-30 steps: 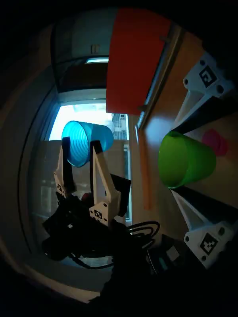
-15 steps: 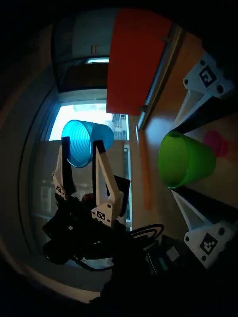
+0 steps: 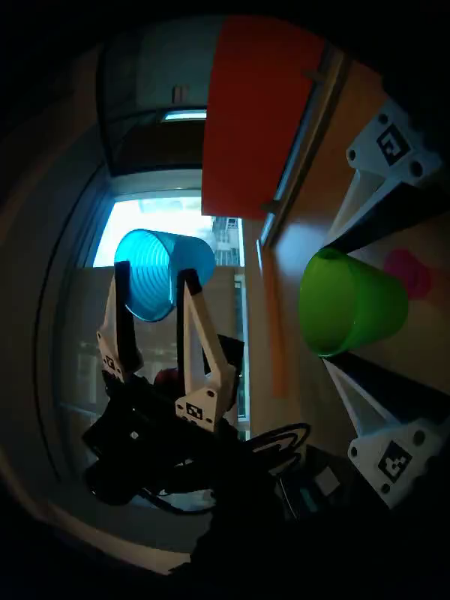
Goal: Pour water
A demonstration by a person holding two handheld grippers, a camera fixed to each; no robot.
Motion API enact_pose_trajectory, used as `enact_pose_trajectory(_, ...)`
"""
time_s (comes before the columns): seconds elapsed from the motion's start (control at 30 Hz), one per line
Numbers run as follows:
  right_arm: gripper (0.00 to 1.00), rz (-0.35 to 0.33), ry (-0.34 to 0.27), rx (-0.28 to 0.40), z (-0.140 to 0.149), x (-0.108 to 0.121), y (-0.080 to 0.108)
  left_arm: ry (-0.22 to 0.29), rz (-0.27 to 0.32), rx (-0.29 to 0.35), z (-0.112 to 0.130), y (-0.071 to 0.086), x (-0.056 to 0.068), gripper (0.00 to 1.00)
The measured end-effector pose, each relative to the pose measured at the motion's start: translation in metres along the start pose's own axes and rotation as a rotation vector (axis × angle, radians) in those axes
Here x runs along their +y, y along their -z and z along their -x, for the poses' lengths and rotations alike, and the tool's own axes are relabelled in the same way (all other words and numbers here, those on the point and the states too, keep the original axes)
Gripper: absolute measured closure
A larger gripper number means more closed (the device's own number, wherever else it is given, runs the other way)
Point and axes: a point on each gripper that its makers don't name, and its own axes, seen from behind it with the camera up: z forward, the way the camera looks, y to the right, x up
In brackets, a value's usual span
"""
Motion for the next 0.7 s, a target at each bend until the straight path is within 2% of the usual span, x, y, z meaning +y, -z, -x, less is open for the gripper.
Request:
enact_pose_trajectory(0.3, 0.08, 0.000, 0.003, 0.001, -0.0001, 0.0001, -0.0006, -0.051, -0.008, 0.004, -0.0035, -0.0014, -0.0004, 0.11)
enact_pose_trajectory(0.7, 0.08, 0.002, 0.008, 0.002, -0.0012, 0.0008, 0.0006, -0.084, -0.012, 0.012, -0.0081, 0.0002, 0.0008, 0.11)
